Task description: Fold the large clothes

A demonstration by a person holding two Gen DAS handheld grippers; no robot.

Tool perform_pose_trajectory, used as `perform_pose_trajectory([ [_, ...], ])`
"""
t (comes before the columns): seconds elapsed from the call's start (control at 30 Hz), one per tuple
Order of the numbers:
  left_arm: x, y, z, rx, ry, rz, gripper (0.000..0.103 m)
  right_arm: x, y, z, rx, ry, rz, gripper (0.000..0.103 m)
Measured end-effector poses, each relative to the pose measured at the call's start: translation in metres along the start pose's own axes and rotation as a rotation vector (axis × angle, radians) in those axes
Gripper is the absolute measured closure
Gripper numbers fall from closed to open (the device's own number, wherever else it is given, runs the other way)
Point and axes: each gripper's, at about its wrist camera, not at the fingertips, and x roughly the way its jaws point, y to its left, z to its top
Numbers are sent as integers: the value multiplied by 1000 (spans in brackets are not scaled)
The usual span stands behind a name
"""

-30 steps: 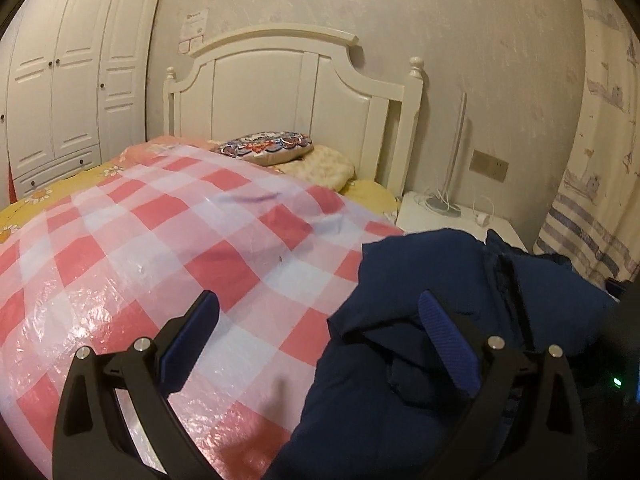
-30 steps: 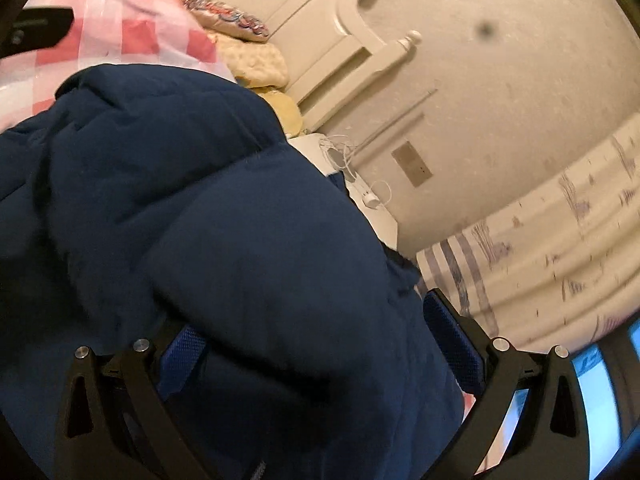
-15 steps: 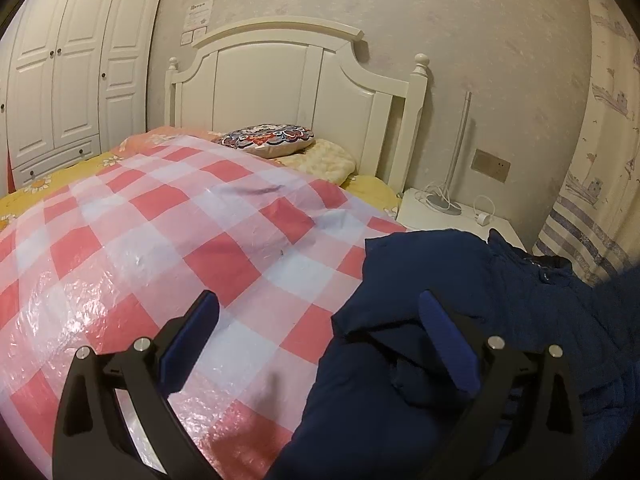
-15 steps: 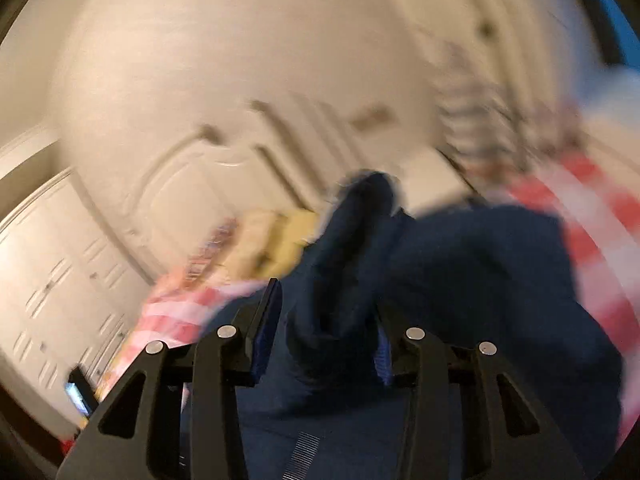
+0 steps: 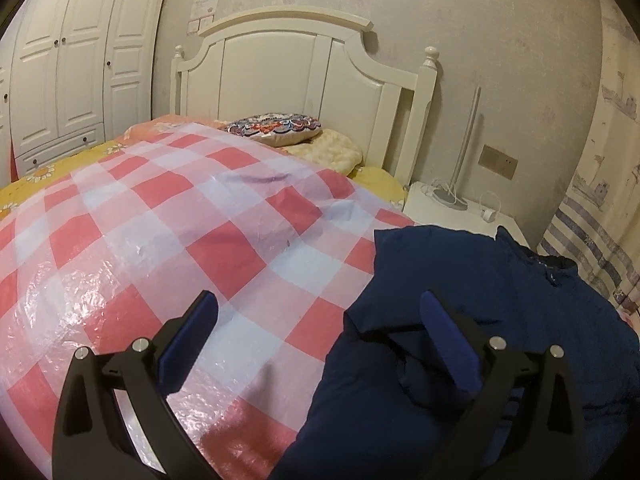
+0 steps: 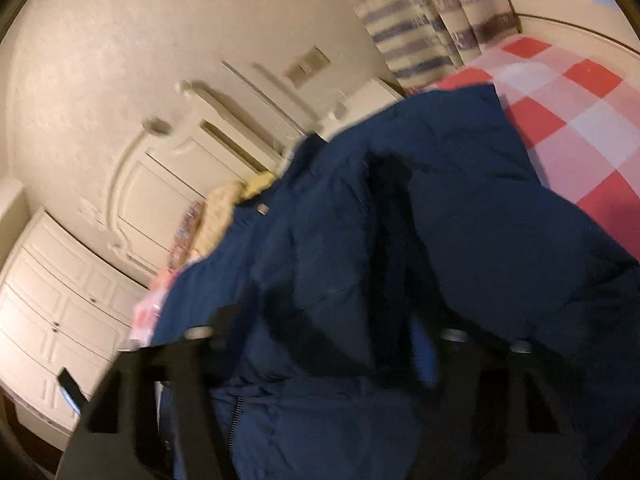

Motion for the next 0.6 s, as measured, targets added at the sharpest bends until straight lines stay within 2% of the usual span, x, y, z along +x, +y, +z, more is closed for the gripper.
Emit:
perform_pose_trajectory([
  [0.1, 2, 1, 0, -7, 11, 0, 3, -11, 15, -3, -85, -16, -45, 72],
  [0.2, 2, 2, 0, -7, 10, 0, 3, -42, 37, -4, -155, -111, 7, 80],
  [0.3, 1, 2, 0, -2, 9, -1, 3, -63, 46, -3, -187, -173, -11, 80],
  [0.37, 1, 2, 0, -5, 11, -1, 3, -60, 36, 1, -166, -154, -52, 80],
  [0.47, 1, 3, 0, -9, 13, -1, 3, -30, 5, -4, -102, -34, -153, 78],
  [0.57, 1, 3, -1, -9, 15, -1, 3, -29, -14, -9, -42, -43, -186, 71],
  [0.6, 1, 4, 0, -10, 16, -1, 3, -36, -12, -8, -33, -63, -230, 65],
])
